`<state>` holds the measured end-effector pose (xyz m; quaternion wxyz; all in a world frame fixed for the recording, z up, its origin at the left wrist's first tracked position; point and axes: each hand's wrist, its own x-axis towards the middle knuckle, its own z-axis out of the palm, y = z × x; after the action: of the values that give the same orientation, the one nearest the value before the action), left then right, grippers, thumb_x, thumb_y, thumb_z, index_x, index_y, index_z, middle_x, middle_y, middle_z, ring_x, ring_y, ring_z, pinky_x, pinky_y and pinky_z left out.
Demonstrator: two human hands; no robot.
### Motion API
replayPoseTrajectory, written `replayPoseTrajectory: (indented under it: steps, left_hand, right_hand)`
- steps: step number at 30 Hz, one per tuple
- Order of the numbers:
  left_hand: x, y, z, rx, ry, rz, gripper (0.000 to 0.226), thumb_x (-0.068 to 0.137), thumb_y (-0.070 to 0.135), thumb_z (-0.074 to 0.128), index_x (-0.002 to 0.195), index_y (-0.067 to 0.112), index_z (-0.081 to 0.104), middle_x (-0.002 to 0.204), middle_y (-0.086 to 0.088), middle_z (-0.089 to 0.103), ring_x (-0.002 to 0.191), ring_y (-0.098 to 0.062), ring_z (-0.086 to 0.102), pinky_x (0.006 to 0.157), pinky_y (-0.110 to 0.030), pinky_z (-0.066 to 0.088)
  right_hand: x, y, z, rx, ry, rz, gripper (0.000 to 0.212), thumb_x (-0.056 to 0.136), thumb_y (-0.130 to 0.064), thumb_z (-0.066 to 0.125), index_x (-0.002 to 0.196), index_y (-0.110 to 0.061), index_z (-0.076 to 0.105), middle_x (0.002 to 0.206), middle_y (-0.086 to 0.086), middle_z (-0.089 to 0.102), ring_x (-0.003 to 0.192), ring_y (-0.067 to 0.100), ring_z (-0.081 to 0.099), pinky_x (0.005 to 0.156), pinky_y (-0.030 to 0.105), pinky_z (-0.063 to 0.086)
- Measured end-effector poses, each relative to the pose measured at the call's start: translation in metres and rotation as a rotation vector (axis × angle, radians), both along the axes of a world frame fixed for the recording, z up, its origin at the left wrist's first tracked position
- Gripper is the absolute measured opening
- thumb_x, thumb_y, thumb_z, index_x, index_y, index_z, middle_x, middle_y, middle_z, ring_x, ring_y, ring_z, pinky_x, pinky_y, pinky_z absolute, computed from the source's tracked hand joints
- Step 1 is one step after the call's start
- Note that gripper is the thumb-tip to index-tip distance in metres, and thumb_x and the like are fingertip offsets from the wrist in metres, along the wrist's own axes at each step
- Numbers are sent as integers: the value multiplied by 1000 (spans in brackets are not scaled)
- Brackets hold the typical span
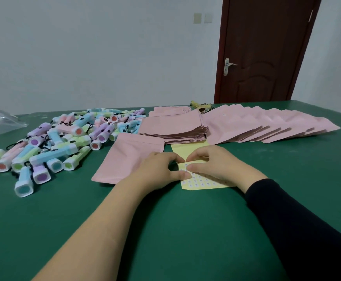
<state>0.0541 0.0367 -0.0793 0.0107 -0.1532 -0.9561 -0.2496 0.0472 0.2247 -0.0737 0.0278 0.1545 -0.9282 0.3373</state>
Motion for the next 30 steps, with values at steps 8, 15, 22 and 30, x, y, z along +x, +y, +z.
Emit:
replayPoseTrajectory:
  steps: [8,15,22,30]
  left_hand:
    - [-2,0,-3,32,39,-7,37,85,51,67,117,34,57,112,7,61,117,-16,47,93,-34,43]
    - [-1,1,-4,2,81,-5,29,92,46,61,118,33,58,97,13,53,111,-17,47,85,-31,39]
    - [-3,1,-5,22,82,-3,15,93,44,60,106,37,56,96,12,54,108,-16,47,88,-33,42]
    - [-1,1,-3,16,92,-1,8,94,43,58,102,39,57,95,12,54,110,-18,49,92,-36,43]
  right_hand:
    - [-3,2,-1,-54,50,54,12,82,-34,74,76,-42,66,89,-22,66,95,-1,60,86,24,45]
    - [-4,3,-2,-84,88,38,11,82,-38,75,72,-41,70,82,-21,69,83,-4,62,73,17,46]
    - [-4,-3,-1,-111,106,62,13,82,-28,75,76,-39,70,83,-19,69,85,0,63,83,29,52]
    - [-1,-4,-1,-162,87,62,15,81,-21,76,76,-33,72,77,-21,69,75,1,64,76,25,54]
